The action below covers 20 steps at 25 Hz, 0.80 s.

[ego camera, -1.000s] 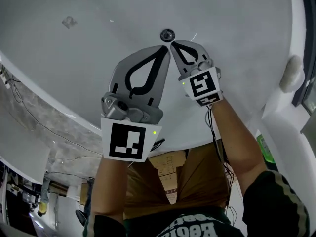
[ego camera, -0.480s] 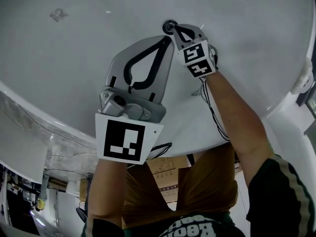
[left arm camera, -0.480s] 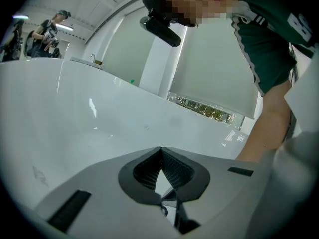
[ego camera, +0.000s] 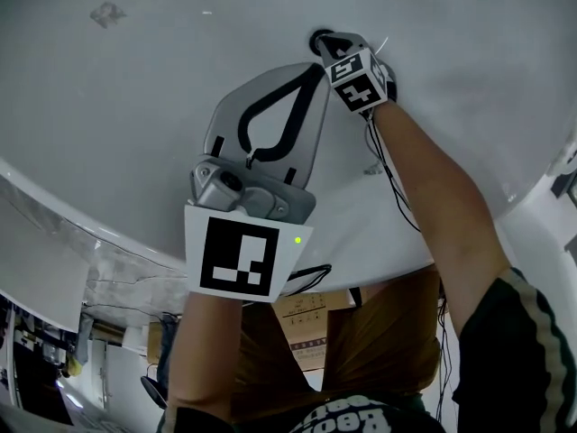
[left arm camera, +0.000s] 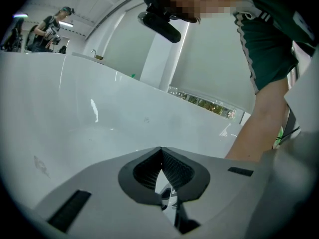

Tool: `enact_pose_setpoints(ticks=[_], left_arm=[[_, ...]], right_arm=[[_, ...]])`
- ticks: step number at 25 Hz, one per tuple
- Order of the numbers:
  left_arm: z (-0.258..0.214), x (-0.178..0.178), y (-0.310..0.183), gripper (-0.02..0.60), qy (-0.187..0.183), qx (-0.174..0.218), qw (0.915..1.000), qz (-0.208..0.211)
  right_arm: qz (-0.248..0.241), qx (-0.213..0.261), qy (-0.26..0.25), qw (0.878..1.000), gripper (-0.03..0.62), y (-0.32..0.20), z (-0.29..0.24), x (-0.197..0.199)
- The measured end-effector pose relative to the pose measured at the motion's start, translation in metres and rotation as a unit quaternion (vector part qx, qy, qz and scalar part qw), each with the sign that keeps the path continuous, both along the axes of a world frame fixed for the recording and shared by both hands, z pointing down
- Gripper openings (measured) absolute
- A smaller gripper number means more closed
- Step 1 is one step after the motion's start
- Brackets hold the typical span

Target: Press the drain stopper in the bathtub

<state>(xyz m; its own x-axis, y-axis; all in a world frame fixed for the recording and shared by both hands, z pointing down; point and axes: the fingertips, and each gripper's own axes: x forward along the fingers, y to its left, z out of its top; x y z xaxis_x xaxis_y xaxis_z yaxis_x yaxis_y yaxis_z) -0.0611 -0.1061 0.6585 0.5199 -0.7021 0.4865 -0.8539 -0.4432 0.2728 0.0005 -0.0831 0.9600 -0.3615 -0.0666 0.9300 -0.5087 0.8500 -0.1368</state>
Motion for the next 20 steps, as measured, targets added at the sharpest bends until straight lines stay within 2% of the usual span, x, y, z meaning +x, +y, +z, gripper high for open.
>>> enact_pose_setpoints(ticks=[7,14,20], left_arm=[[0.0,-0.009,-0.001,0.005,0.003,-0.003,1.0,-0.007],[0.004,-0.008,-0.004,0.005,0.008,-0.011,0.9998,-0.016],[0.013,-0.008,0.0,0.005,0.012,-0.026,0.9994,-0.018]], right_arm=[[-0.018,-0.019,0.03,0.999,0.009,0.008,0.027,0.005],[-0.014,-0.019,0.031,0.999,0.009,0.008,0.033,0.01],[-0.063,-0.017,0.052,0.996,0.011,0.012,0.04,0.008]])
